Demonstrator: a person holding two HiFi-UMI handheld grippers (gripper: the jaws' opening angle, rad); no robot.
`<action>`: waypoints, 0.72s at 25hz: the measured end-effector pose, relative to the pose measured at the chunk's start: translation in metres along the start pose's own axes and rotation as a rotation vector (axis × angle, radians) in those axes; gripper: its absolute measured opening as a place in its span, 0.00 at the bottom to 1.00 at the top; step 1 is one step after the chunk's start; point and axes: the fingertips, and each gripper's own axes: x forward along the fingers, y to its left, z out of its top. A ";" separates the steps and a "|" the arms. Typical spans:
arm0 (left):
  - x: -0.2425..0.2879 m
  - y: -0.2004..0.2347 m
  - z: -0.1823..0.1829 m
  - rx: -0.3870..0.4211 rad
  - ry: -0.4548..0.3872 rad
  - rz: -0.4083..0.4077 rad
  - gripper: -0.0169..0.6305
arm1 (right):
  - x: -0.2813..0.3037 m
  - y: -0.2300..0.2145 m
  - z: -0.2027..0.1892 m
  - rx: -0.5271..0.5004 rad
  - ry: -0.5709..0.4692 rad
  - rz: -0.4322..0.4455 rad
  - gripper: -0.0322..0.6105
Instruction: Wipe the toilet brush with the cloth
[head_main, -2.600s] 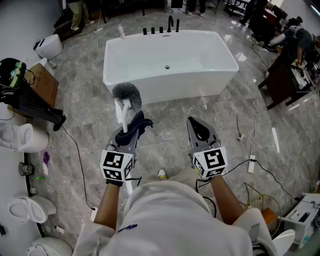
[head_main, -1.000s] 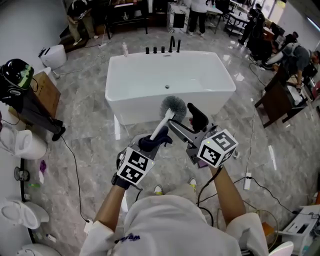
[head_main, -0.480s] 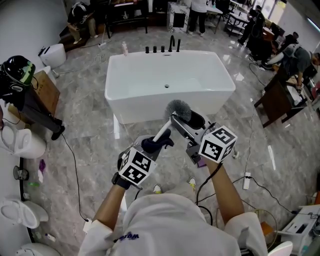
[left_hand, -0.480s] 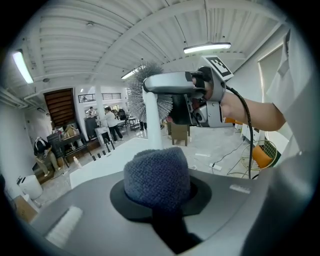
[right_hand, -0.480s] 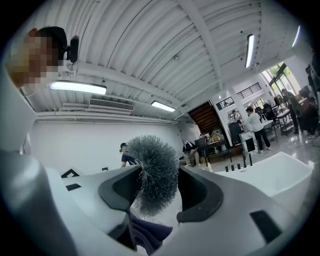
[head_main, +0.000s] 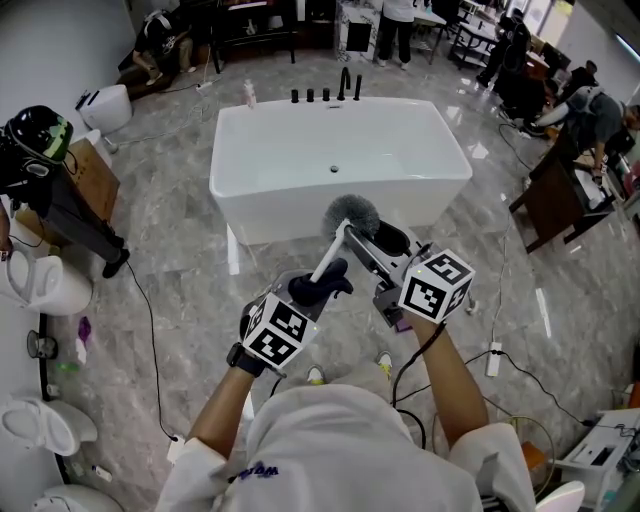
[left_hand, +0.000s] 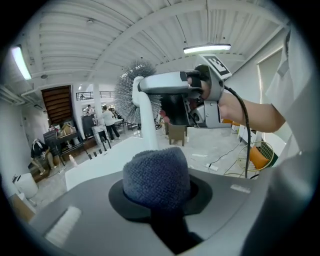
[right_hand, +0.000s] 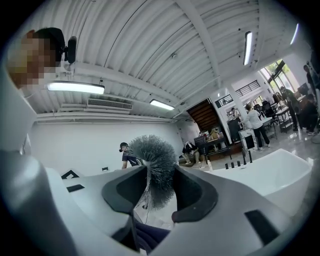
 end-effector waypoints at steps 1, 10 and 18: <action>0.001 -0.003 0.001 -0.001 -0.006 -0.024 0.15 | 0.001 0.001 -0.001 -0.001 0.008 0.017 0.31; 0.000 -0.016 0.005 -0.021 -0.050 -0.177 0.13 | 0.011 -0.002 -0.007 0.073 0.000 0.089 0.36; 0.003 -0.020 0.005 -0.022 -0.059 -0.206 0.13 | 0.017 -0.006 -0.011 0.126 0.000 0.106 0.39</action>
